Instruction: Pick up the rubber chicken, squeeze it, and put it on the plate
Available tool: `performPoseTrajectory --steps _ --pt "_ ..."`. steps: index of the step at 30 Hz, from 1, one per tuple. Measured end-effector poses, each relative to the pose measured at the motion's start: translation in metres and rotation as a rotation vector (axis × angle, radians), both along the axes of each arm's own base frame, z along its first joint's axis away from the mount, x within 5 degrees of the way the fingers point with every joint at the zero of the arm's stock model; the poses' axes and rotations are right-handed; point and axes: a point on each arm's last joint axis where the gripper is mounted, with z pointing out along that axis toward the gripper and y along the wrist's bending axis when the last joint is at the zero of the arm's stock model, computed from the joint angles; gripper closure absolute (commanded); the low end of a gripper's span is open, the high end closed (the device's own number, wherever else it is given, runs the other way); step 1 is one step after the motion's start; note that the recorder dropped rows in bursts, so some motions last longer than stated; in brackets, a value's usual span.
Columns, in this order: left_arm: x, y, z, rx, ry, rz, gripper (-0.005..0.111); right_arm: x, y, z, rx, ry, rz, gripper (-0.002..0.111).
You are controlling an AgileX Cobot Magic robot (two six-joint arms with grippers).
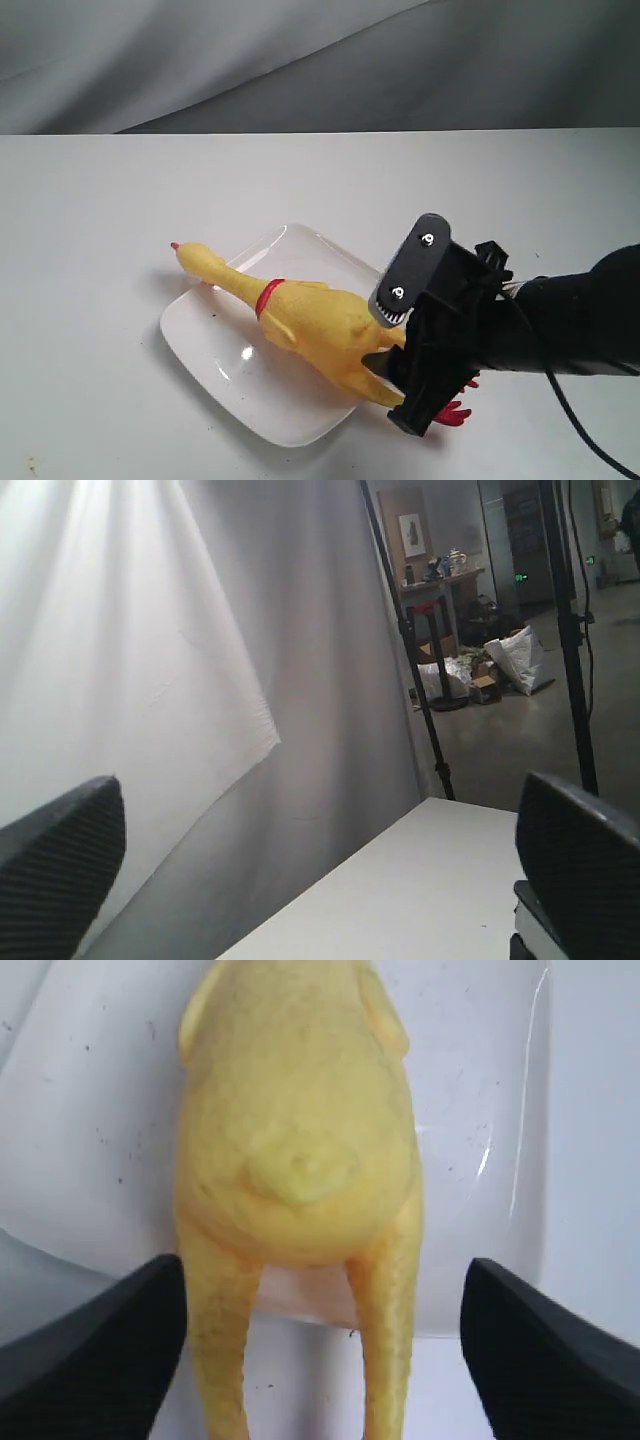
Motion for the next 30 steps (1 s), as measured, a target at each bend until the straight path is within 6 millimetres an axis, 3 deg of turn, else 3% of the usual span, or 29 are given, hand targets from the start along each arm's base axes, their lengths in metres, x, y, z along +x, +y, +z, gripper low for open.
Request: performPoseTrajectory --steps 2,4,7,11,15,23,30 --pt "-0.002 0.003 0.002 -0.011 -0.013 0.024 0.035 -0.004 -0.004 0.022 0.056 -0.07 -0.009 0.073" --pt "-0.005 0.004 0.003 -0.019 -0.025 0.033 0.07 -0.013 -0.011 0.055 0.14 -0.172 -0.023 0.109" --pt "-0.009 0.005 0.005 -0.024 -0.04 0.027 0.107 -0.031 -0.029 0.104 0.282 -0.351 -0.068 0.108" --pt "-0.011 0.003 0.004 -0.018 -0.038 0.0 0.106 -0.057 -0.058 0.153 0.471 -0.557 -0.173 0.108" --pt "-0.011 0.003 0.004 -0.017 -0.037 -0.004 0.106 -0.073 -0.072 0.17 0.571 -0.608 -0.21 0.108" --pt "-0.011 0.003 0.004 -0.017 -0.037 -0.004 0.106 -0.092 -0.087 0.185 0.666 -0.666 -0.223 0.108" --pt "-0.011 0.003 0.004 -0.017 -0.037 -0.004 0.106 -0.093 -0.088 0.186 0.673 -0.672 -0.226 0.108"
